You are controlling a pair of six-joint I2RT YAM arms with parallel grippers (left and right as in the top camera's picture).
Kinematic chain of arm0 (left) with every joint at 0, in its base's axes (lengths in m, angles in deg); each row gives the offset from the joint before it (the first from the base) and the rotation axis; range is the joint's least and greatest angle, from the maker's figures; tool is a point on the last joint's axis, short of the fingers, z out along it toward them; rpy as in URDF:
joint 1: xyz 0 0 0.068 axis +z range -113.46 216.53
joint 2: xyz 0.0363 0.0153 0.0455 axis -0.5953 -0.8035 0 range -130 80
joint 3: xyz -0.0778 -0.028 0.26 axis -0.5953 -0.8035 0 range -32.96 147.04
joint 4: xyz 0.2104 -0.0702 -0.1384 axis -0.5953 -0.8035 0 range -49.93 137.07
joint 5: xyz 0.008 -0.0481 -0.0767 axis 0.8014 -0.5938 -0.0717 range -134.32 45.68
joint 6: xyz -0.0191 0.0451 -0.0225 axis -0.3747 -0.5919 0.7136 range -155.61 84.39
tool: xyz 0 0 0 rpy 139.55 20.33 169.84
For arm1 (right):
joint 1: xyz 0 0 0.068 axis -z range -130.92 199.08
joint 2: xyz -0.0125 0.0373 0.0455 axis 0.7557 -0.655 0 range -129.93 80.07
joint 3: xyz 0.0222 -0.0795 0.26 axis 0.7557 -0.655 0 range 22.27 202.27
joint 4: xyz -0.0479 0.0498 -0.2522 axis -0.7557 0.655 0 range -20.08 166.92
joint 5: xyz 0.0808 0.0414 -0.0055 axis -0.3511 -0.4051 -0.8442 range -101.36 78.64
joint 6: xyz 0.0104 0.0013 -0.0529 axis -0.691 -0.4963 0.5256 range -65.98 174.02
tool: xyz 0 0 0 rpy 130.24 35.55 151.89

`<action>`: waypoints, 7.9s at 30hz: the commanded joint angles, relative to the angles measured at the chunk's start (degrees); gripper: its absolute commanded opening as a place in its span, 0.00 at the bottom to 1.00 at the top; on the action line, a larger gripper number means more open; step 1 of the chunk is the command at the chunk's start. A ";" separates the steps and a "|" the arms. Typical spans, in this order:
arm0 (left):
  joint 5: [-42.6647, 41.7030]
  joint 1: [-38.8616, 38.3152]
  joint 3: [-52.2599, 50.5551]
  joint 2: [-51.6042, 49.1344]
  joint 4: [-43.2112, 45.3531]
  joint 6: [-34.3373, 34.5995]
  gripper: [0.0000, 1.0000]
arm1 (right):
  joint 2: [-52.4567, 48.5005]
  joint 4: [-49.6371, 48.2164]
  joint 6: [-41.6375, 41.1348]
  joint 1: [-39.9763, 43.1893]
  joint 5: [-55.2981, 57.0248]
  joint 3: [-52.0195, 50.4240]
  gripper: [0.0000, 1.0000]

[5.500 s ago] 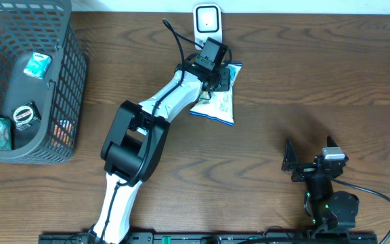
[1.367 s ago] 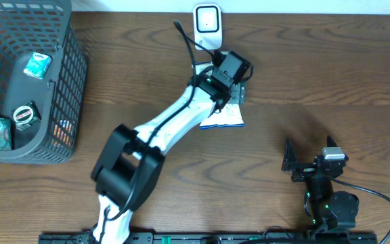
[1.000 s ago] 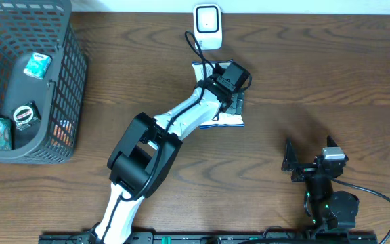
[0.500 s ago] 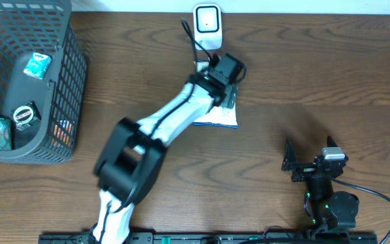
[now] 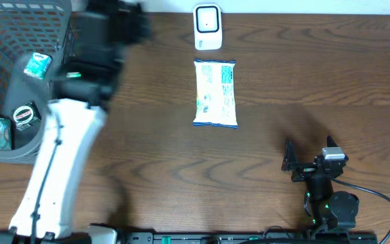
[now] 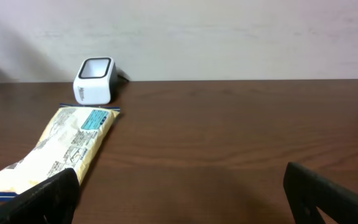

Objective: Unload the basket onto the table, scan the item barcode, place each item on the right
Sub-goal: 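Release the snack bag on the table and withdraw the left gripper, then reach into the basket and grasp the green wipes pack with left gripper, then lift the green wipes pack and carry it toward the scanner, then release the wipes pack beside the snack bag and withdraw left gripper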

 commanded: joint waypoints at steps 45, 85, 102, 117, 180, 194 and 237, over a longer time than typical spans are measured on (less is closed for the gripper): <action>10.47 40.70 -7.93 -27.21 -16.04 -18.32 0.83 | 0.33 0.22 -0.22 0.92 0.22 -0.07 0.99; 15.32 40.28 -15.80 -26.05 -7.96 -18.71 0.68 | 0.33 0.22 -0.22 0.92 0.22 -0.07 0.99; 10.93 41.57 -15.80 -23.54 -6.03 -19.39 0.68 | 0.33 0.22 -0.22 0.92 0.22 -0.07 0.99; 10.71 41.64 -16.20 -21.62 -7.02 -20.68 0.68 | 0.33 0.22 -0.22 0.92 0.22 -0.07 0.99; -44.54 41.00 -17.59 21.86 6.51 19.87 0.07 | 0.33 0.22 -0.22 0.92 0.22 -0.07 0.99; -40.79 4.28 -17.73 11.63 -3.19 1.38 0.07 | 0.33 0.22 -0.22 0.92 0.22 -0.07 0.99; -15.15 17.14 -12.68 10.19 5.53 0.98 0.75 | 0.33 0.22 -0.22 0.92 0.22 -0.07 0.99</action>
